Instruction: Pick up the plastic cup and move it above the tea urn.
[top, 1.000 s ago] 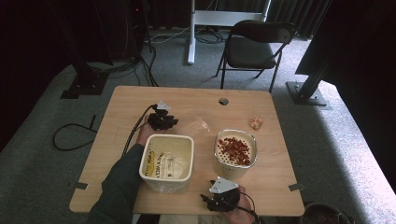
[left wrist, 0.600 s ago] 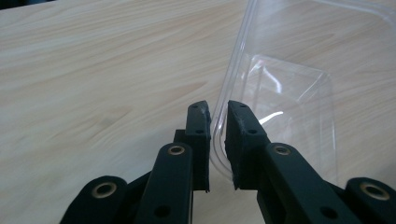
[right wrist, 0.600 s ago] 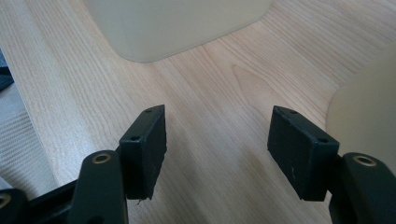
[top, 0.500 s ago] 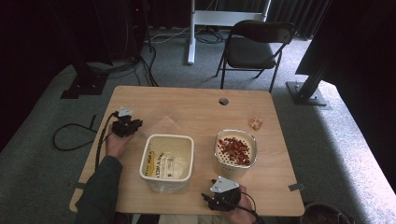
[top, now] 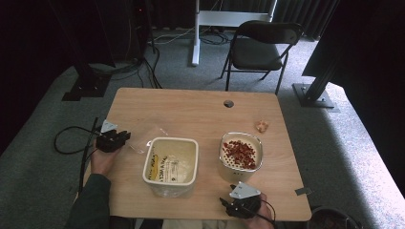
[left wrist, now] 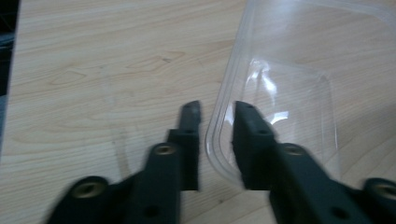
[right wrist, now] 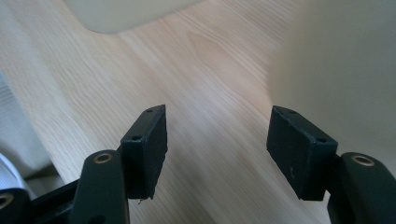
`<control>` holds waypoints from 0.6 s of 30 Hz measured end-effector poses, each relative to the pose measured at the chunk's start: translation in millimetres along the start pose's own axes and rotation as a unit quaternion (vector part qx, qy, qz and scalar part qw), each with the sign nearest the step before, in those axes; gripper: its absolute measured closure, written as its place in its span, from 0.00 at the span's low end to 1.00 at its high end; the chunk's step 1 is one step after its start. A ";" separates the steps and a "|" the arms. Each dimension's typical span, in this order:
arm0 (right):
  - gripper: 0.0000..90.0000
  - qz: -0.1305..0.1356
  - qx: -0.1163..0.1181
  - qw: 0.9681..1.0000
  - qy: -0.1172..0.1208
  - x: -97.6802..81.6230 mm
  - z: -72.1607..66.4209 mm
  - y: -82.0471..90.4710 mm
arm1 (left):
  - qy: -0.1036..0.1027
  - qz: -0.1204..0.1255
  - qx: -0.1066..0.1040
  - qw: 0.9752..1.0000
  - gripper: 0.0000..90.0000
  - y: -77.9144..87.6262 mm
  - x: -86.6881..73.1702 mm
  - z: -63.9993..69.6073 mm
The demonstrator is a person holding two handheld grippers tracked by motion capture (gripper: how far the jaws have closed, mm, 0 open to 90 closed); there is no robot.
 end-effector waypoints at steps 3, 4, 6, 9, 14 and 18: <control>0.42 0.003 -0.012 1.000 -0.013 -6.5 7.2 7.1 | -0.007 -0.017 0.006 1.000 0.79 -7.0 1.0 3.9; 0.42 0.003 -0.012 1.000 -0.013 -6.5 7.2 7.1 | -0.007 -0.017 0.006 1.000 0.83 -7.0 1.0 3.9; 0.42 0.006 -0.020 0.999 -0.025 -11.6 13.5 14.3 | 0.003 -0.019 0.002 1.000 0.86 -8.0 1.5 4.5; 0.42 0.008 -0.024 0.999 -0.030 -15.1 18.1 18.5 | 0.005 -0.018 0.004 1.000 0.87 -6.2 1.7 4.0; 0.42 0.005 -0.039 0.998 -0.051 -25.6 31.1 25.4 | 0.020 0.002 -0.012 1.000 0.89 5.3 4.3 -0.1; 0.42 0.003 -0.048 0.997 -0.062 -31.4 38.8 27.6 | 0.036 0.029 -0.019 0.999 0.92 22.7 6.8 -6.4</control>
Point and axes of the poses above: each handheld gripper's, and its own axes: y roughly backward along the jaws, x roughly out of its top, z roughly to its right, the point moved 3 cm from there along -y, roughly forward along the jaws, and after that the axes turned 10 degrees about -z, right-handed, at the moved point
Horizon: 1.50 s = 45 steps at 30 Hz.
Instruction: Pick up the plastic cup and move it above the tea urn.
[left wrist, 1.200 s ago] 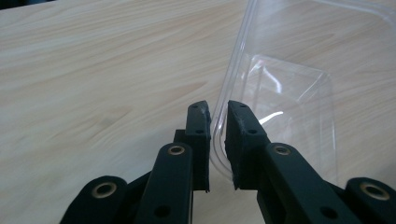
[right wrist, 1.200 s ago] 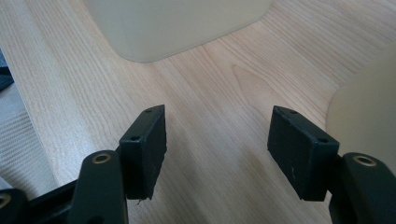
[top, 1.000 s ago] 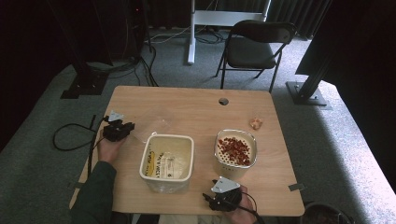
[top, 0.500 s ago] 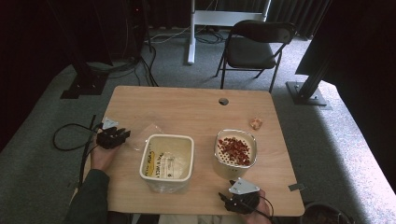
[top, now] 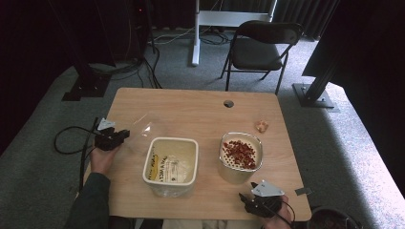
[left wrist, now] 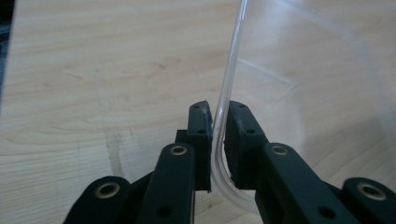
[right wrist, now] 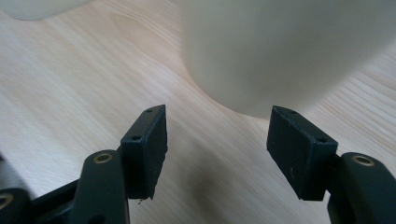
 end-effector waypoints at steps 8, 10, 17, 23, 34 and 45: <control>0.42 -0.004 -0.011 1.000 -0.021 -6.5 13.8 -0.8 | -0.002 0.010 0.009 1.000 0.94 20.6 2.8 -3.9; 0.42 -0.007 -0.015 1.000 -0.019 -6.7 15.1 -2.1 | 0.000 0.017 0.005 1.000 0.94 26.0 4.4 -4.5; 0.42 -0.020 -0.019 0.999 -0.024 -9.2 22.8 -6.8 | 0.002 0.050 -0.014 0.999 0.94 53.3 13.8 -4.2; 0.42 -0.024 -0.022 0.999 -0.029 -11.2 28.2 -8.7 | -0.001 0.076 -0.033 0.997 0.94 82.0 23.6 -1.1; 0.42 -0.029 -0.022 0.999 -0.033 -12.6 30.1 -11.2 | -0.021 0.100 -0.080 0.992 0.94 124.8 33.2 19.7; 0.42 -0.033 -0.024 0.999 -0.032 -12.7 28.8 -14.5 | -0.077 0.078 -0.148 0.983 0.93 144.7 15.9 59.5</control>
Point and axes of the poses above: each handheld gripper's, and its own axes: y roughly backward along the jaws, x roughly out of its top, z roughly to its right, the point moved 3 cm from there along -y, roughly forward along the jaws, and after that the axes turned 10 degrees about -z, right-handed, at the moved point
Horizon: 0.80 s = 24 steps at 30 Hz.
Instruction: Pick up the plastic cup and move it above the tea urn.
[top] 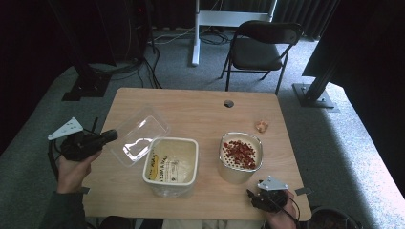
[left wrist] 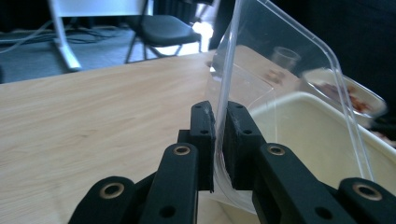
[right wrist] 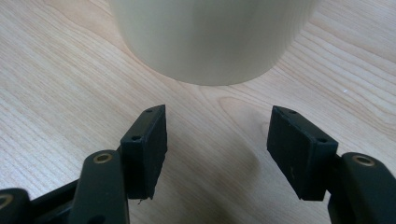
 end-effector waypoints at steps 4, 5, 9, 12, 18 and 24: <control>0.42 -0.002 0.001 1.000 0.001 0.6 -0.6 -2.1 | -0.020 -0.018 -0.027 0.999 0.92 -3.3 1.5 10.5; 0.42 -0.002 0.001 1.000 0.001 0.6 -0.6 -2.1 | -0.022 -0.022 -0.034 0.999 0.92 -5.1 2.1 12.3; 0.42 -0.004 0.000 1.000 0.002 0.8 -1.3 -3.2 | -0.022 -0.023 -0.055 0.998 0.91 -11.6 5.8 13.7; 0.42 -0.004 0.000 1.000 0.002 1.0 -1.9 -3.7 | -0.022 -0.021 -0.065 0.997 0.77 -17.1 7.5 13.7; 0.42 -0.003 0.002 1.000 0.002 0.8 -1.8 -3.8 | -0.023 -0.011 -0.078 0.997 0.73 -21.8 12.7 15.9; 0.42 -0.002 0.003 1.000 0.001 1.1 -2.0 -4.2 | -0.035 -0.020 -0.095 0.995 0.93 -29.4 19.4 18.7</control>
Point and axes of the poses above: each handheld gripper's, and its own axes: y roughly backward along the jaws, x roughly out of its top, z roughly to its right, the point moved 3 cm from there along -y, roughly forward along the jaws, and after that the axes turned 10 degrees about -z, right-handed, at the moved point
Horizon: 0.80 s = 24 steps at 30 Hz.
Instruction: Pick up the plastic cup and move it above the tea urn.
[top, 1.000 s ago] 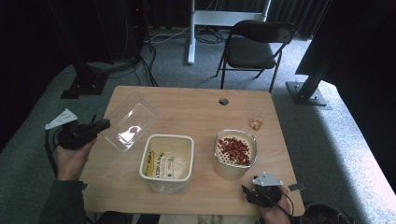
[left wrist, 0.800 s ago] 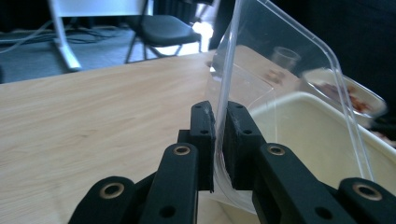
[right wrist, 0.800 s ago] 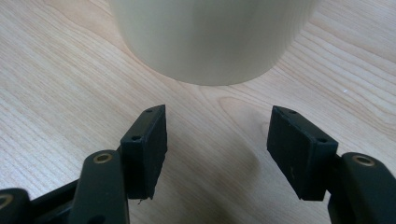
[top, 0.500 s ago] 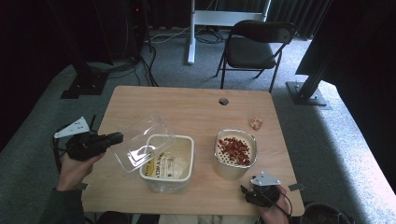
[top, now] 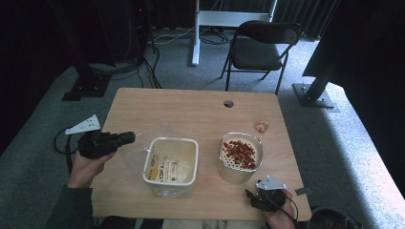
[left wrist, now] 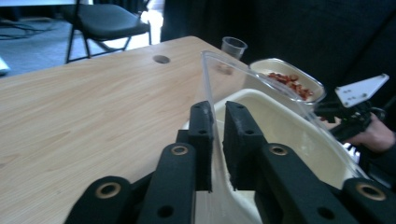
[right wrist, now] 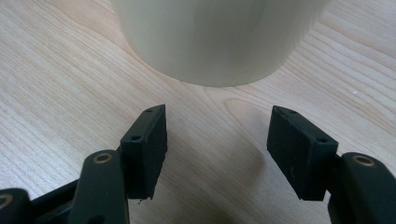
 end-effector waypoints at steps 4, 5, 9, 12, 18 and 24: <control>0.42 0.000 0.001 1.000 0.000 0.0 0.0 -0.1 | -0.011 -0.004 -0.022 1.000 0.94 -4.0 2.2 1.8; 0.42 0.000 0.001 1.000 0.000 0.0 0.1 -0.2 | -0.014 -0.006 -0.026 1.000 0.94 -4.6 2.7 3.0; 0.42 0.001 0.003 1.000 -0.001 0.1 0.1 -0.4 | -0.019 -0.006 -0.036 0.999 0.89 -5.1 5.0 5.4; 0.42 0.002 0.003 1.000 -0.001 0.3 -0.5 -0.6 | -0.014 0.018 -0.018 1.000 0.68 -1.4 7.0 5.7; 0.41 0.002 0.004 1.000 -0.001 0.4 -0.5 -0.8 | -0.003 0.061 -0.011 0.998 0.60 11.0 9.1 3.8; 0.41 0.002 0.003 1.000 0.000 0.7 -0.2 -0.9 | -0.005 0.058 -0.003 0.998 0.59 10.7 6.9 5.4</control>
Point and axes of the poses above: each handheld gripper's, and its own axes: y roughly backward along the jaws, x roughly out of its top, z roughly to its right, the point moved 3 cm from there along -y, roughly forward along the jaws, and after that the axes turned 10 degrees about -z, right-handed, at the moved point
